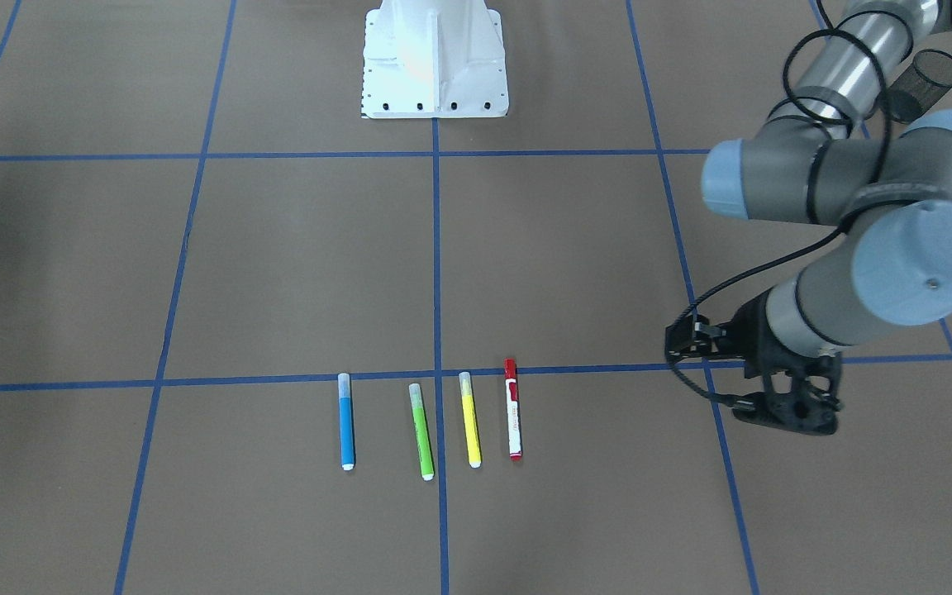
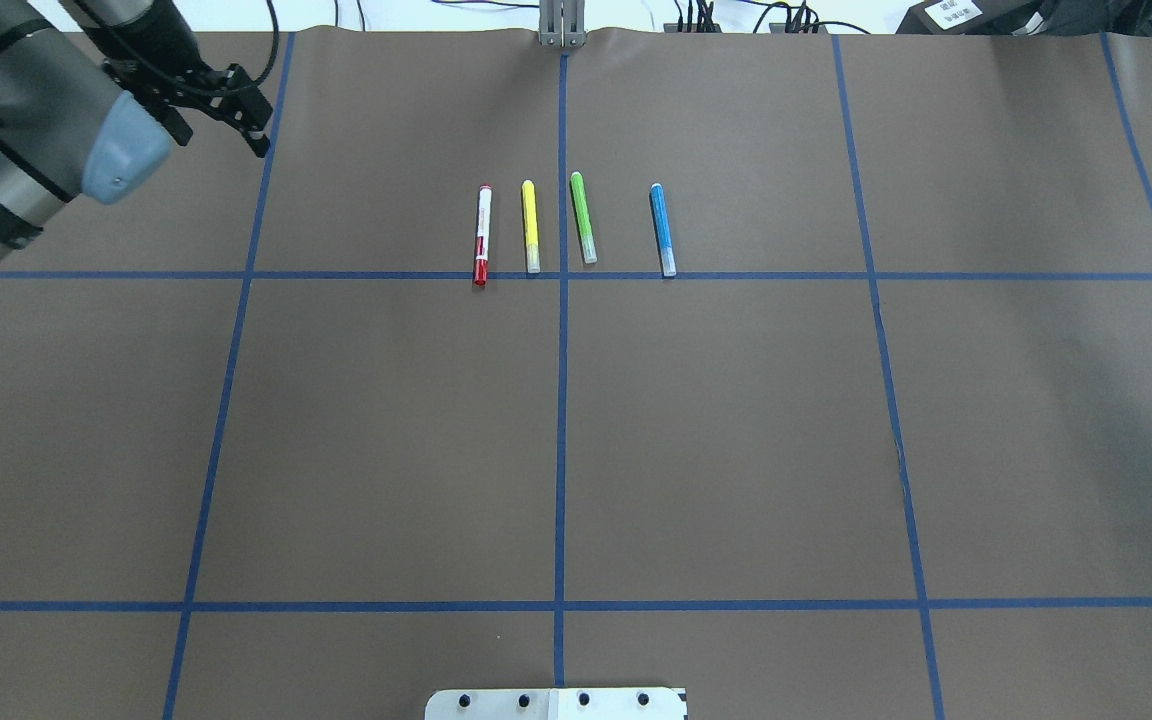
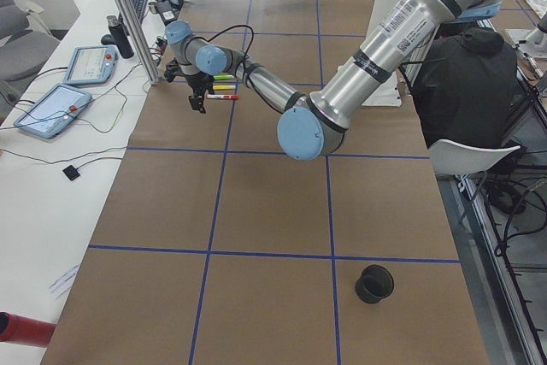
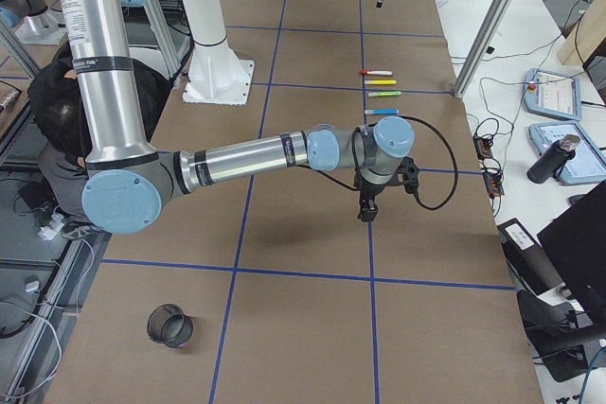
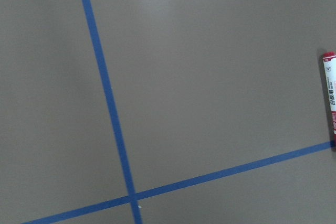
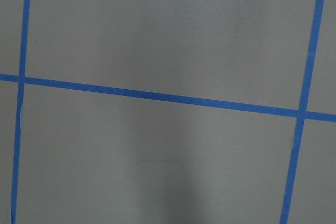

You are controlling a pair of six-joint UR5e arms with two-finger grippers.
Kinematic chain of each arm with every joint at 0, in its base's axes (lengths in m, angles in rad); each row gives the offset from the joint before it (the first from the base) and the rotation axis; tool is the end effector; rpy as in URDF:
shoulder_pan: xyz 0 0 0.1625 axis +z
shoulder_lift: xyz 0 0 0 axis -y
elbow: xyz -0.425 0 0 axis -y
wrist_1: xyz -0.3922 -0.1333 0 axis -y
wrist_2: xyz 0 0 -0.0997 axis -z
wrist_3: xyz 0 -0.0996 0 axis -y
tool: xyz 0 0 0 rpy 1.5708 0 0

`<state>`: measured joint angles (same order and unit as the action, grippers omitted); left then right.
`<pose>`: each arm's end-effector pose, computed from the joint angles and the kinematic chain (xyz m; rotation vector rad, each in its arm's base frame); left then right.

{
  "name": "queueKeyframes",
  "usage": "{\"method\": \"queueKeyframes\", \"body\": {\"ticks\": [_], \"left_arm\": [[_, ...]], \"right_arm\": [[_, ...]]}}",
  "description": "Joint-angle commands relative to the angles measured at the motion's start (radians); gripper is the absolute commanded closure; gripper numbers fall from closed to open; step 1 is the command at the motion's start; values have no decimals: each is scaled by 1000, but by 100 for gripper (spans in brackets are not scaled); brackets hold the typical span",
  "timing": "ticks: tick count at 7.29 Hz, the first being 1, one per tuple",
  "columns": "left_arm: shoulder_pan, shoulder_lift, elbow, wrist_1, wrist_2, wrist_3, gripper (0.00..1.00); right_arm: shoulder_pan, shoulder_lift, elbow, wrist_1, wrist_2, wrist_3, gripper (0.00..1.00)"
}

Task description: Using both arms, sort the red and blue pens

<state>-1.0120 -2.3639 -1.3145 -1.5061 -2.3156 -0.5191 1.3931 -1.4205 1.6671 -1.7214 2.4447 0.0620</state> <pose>0.3482 -0.6809 0.2800 0.0112 0.8586 0.2130 -0.0411 -0.5508 0.5410 -0.0153 -0.8785 -0.1501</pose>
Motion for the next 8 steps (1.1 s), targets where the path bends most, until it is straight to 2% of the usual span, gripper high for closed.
{"method": "queueKeyframes", "body": {"ticks": [1, 2, 3, 5, 8], "left_arm": [[103, -128, 174, -157, 59, -245, 1], [145, -179, 273, -236, 118, -313, 1], [191, -205, 311, -241, 210, -323, 1], [226, -210, 314, -261, 222, -376, 14], [262, -216, 345, -315, 251, -401, 17]], "right_arm": [[-20, 17, -3, -1, -7, -1, 0], [-29, 26, -4, -1, -7, 1, 0], [-43, 32, -6, -3, -6, 2, 0], [-55, 49, -10, -3, -7, 2, 0], [-55, 54, -7, -3, -4, 7, 0]]}}
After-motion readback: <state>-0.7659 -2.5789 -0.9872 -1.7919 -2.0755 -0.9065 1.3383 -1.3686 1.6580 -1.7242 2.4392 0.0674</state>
